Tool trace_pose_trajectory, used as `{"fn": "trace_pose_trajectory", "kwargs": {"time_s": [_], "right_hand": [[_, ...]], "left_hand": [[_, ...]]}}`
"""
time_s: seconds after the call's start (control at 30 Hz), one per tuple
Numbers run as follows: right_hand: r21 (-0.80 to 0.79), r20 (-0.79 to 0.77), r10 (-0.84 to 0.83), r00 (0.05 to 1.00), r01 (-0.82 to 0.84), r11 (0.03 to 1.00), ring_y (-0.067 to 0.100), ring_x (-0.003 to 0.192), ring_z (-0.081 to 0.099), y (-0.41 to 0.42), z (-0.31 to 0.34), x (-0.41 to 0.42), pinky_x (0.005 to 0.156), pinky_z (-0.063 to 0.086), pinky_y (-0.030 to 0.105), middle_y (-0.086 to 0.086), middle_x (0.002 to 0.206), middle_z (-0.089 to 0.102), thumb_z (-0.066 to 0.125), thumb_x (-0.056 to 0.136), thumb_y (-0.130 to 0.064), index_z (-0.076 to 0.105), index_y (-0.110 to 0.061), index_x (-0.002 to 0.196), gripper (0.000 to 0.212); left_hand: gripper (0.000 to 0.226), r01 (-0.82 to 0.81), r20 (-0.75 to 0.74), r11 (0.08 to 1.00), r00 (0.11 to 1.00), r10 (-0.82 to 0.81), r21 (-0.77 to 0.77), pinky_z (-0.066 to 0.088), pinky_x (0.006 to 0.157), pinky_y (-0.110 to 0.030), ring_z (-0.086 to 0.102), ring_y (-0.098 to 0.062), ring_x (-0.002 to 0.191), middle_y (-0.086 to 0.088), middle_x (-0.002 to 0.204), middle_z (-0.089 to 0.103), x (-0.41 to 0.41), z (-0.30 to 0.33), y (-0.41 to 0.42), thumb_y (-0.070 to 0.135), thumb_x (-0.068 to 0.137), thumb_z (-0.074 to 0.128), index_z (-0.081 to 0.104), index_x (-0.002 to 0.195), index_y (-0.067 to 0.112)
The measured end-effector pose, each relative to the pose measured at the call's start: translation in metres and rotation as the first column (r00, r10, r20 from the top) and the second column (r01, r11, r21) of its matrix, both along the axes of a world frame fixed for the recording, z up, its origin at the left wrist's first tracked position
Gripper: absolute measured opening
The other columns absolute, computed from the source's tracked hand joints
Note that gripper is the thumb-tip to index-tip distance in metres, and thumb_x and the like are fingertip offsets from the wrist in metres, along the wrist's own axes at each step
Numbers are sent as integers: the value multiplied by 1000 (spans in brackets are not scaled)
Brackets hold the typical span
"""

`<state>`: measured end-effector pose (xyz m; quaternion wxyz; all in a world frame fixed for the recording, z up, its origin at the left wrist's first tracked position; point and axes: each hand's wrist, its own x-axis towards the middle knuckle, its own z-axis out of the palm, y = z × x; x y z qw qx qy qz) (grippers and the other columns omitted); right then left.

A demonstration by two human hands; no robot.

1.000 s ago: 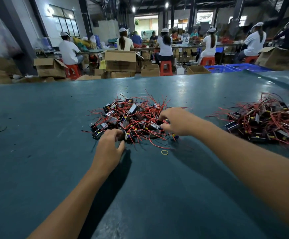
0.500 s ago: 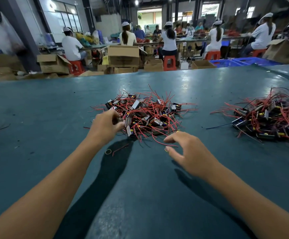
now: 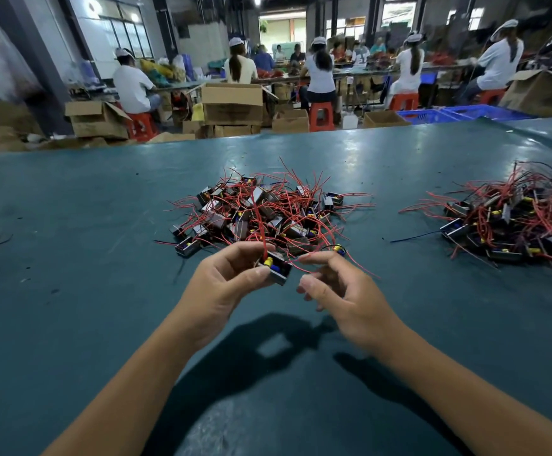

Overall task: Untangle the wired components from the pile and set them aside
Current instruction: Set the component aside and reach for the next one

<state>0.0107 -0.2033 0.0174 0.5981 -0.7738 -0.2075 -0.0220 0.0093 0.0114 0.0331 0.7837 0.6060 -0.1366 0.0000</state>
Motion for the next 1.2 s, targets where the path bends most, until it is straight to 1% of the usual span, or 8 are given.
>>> {"fn": "trace_pose_trajectory", "kwargs": {"time_s": [0.1, 0.2, 0.27, 0.43, 0.63, 0.9, 1.07, 1.2], "right_hand": [[245, -78, 38, 996, -18, 969, 15, 70, 65, 6, 4, -1, 57, 53, 28, 3, 77, 71, 62, 89, -28, 64, -12, 107, 24], [331, -79, -4, 997, 30, 943, 15, 60, 63, 8, 5, -3, 50, 50, 25, 2, 67, 68, 61, 95, -9, 65, -6, 92, 6], [342, -86, -48, 995, 75, 937, 15, 58, 63, 6, 6, -2, 48, 49, 24, 3, 66, 68, 59, 96, -1, 65, -6, 86, 13], [373, -138, -72, 988, 119, 920, 17, 57, 63, 3, 7, 0, 45, 47, 25, 5, 65, 67, 62, 94, -3, 67, -12, 78, 19], [373, -189, -130, 973, 194, 907, 16, 52, 58, -2, 7, 5, 42, 43, 24, 5, 61, 65, 62, 92, -2, 66, -14, 72, 24], [452, -237, -147, 960, 243, 859, 12, 51, 56, -9, 7, 15, 41, 40, 22, 3, 60, 62, 64, 89, -1, 65, -14, 74, 20], [277, -98, -114, 989, 137, 951, 15, 55, 58, -16, 5, 18, 44, 44, 24, 4, 60, 63, 69, 87, -1, 66, -14, 72, 21], [-38, -59, -31, 998, 29, 999, 16, 56, 59, -22, 2, 20, 47, 45, 25, 6, 59, 64, 74, 85, -9, 65, -13, 71, 17]], "left_hand": [[34, 38, 10, 996, 999, -39, 77, 53, 90, -30, 66, -24, 101, -18, 113, 70, -4, -6, -3, 3, 82, 72, 68, 115, 5], [35, 45, 9, 993, 999, -47, 113, 53, 92, -29, 66, -23, 102, -19, 115, 69, -7, -7, -5, 7, 80, 75, 67, 115, 6], [40, 42, 23, 989, 999, -46, 140, 53, 94, -29, 66, -22, 102, -21, 118, 68, -8, -6, -5, 10, 79, 77, 65, 116, 4], [37, 18, 21, 987, 1000, -21, 158, 53, 86, -22, 68, -18, 98, -9, 105, 72, -7, -4, -6, 15, 75, 80, 66, 108, 5], [26, -15, -18, 987, 1000, 18, 160, 57, 84, -27, 66, -19, 87, -14, 94, 70, -2, -7, 0, 16, 71, 85, 71, 92, 12], [31, -9, -73, 990, 997, 19, 140, 59, 79, -29, 69, -21, 82, -9, 86, 69, 4, -11, 1, 14, 68, 80, 65, 91, 1], [32, 51, -63, 919, 998, -28, 392, 55, 73, -24, 70, -19, 80, -11, 87, 73, 9, -14, 16, 16, 73, 82, 65, 95, 0], [22, 11, 55, 642, 995, -82, 766, 49, 72, -23, 65, -6, 80, 5, 90, 72, 15, -14, 39, 21, 77, 86, 69, 92, 23]]}}
